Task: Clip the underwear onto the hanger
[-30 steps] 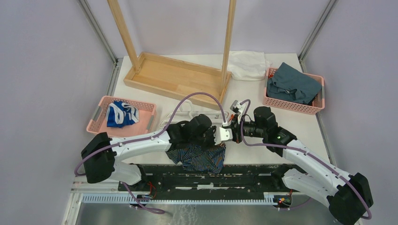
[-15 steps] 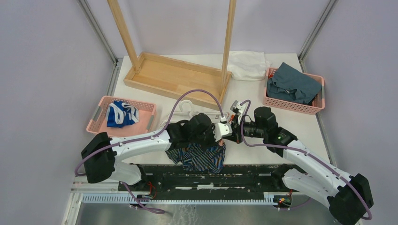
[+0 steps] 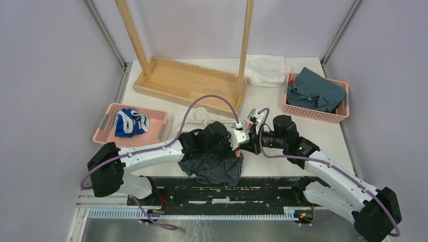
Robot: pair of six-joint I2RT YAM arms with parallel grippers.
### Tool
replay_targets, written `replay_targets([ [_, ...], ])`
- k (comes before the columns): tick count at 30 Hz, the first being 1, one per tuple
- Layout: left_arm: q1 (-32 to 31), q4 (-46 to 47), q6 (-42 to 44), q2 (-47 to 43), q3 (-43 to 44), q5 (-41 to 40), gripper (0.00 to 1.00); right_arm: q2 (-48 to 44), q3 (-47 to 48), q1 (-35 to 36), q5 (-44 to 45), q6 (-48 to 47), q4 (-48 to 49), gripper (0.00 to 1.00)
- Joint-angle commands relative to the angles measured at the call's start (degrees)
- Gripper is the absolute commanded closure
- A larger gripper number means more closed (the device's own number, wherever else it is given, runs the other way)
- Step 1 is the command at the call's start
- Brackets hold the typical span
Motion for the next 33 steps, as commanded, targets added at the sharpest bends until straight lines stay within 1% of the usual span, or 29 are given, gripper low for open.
replay_targets([
  [1,0.15,6.38,-3.90,-1.91,3.04,2.61,0.97,-1.38,1.50,0.26,1.54,-2.84,2.37,0.99],
  [10,0.52,6.23,-4.06,-3.02,2.47,7.02,0.97,-1.80,0.80,0.23,3.16,-5.90,2.29,0.99],
  [19,0.61,3.95,-3.21,-0.89,3.54,11.91,0.97,-3.35,1.77,0.25,3.35,-7.12,3.02,0.99],
  [27,0.78,3.93,-2.91,-1.25,3.44,12.70,0.97,-3.29,2.12,0.23,1.11,-7.69,3.20,0.99],
  [33,1.42,4.22,-2.86,-1.26,3.19,12.52,0.97,-2.87,2.39,0.22,-3.98,-7.44,3.59,0.99],
])
